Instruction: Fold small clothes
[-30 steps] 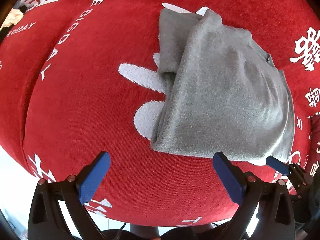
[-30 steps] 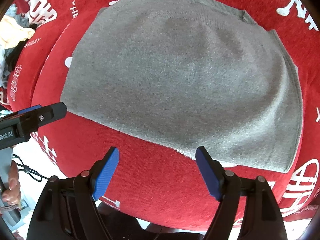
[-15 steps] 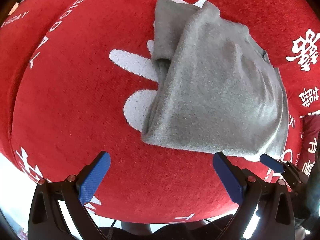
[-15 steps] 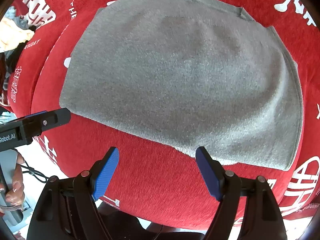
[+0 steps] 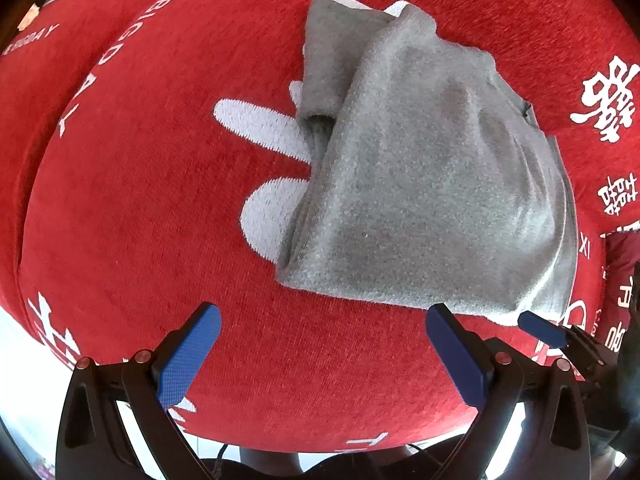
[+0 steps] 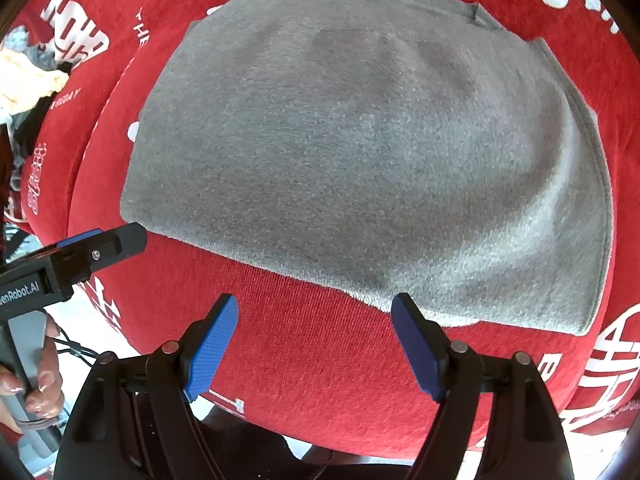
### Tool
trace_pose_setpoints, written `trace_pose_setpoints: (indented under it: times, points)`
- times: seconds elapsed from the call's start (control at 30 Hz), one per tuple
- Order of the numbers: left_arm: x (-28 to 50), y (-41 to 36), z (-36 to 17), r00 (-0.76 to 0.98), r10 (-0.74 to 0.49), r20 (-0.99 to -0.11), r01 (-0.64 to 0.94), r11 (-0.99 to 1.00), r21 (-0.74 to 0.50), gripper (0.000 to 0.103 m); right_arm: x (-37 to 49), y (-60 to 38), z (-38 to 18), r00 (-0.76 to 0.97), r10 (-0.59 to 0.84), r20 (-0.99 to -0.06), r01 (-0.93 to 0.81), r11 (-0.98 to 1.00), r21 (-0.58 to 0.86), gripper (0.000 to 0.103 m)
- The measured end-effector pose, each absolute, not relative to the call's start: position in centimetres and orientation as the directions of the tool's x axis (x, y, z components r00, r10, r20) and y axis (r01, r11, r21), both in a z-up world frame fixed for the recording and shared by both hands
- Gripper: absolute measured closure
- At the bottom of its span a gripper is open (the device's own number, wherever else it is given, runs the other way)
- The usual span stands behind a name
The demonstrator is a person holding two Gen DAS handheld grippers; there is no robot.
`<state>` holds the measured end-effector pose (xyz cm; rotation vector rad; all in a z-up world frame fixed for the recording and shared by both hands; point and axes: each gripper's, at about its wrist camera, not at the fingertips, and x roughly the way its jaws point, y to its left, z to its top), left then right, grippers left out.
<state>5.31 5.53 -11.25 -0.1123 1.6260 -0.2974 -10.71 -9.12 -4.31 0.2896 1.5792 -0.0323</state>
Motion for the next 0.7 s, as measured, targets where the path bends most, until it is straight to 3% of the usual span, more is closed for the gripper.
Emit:
trace_pose_setpoints:
  times: [0.23,0.7]
  points:
    - [5.3,6.3,-11.7,-0.094,-0.291,-0.952,0.044,0.954,-0.296,0.000,-11.0,-10.1,-4.3,0.025,0.227,-0.974,0.251,0.941,0.226,0.021]
    - [5.2,6.6,-12.2,-0.096,-0.416,-0.904,-0.010,0.909,-0.417,0.000,-11.8,-12.1,-5.5,0.164,0.513,-0.843,0.408,0.743,0.531,0.021]
